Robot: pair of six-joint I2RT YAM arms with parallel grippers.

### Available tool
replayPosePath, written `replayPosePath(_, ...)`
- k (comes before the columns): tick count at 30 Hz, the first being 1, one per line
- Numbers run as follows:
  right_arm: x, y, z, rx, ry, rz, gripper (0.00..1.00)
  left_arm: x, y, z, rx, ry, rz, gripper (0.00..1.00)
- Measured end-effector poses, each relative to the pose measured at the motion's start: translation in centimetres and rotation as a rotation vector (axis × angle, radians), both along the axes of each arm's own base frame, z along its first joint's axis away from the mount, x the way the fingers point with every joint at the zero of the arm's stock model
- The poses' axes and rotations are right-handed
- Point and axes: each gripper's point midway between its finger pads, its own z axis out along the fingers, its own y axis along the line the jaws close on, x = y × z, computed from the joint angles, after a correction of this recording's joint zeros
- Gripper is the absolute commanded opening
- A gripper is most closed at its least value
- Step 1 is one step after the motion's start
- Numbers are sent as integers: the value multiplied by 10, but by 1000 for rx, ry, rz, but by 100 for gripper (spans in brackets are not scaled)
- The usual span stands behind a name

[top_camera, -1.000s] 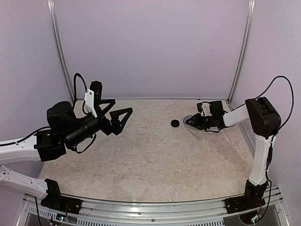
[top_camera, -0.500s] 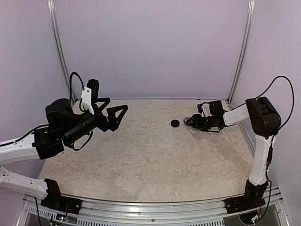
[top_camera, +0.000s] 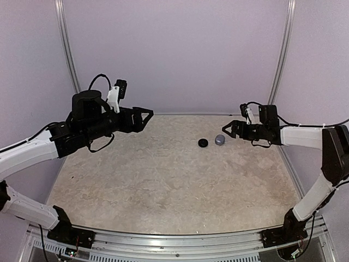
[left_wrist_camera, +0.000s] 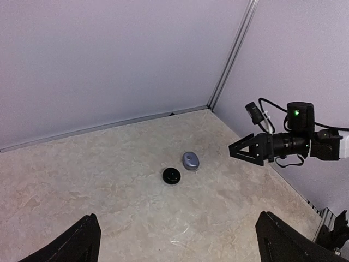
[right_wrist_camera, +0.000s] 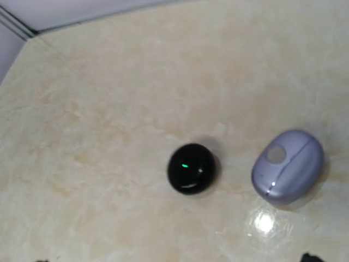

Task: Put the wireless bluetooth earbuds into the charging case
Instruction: Reset both arms

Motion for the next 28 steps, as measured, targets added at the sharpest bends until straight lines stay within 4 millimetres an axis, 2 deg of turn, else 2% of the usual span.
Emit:
replayPosePath(6,-26,-6,56,-34,-130,29,99,32,22,-38,27,163,75,99)
replayPosePath(10,-50,-8,75,-47,-191,49,100,38,36,-65,29,252,127,99)
replayPosePath(14,-73,-4,67,-54,-192,69,100,31,44,-100,38,328,157,99)
replayPosePath(20,-111,3,28,-54,-160,107,99,13,65,-156,68,422,223,99)
replayPosePath(24,-118,3,16,-41,-159,103,99,5,75,-176,70,443,254,99)
replayPosePath(28,-121,6,11,-35,-170,108,99,4,79,-184,63,450,275,99)
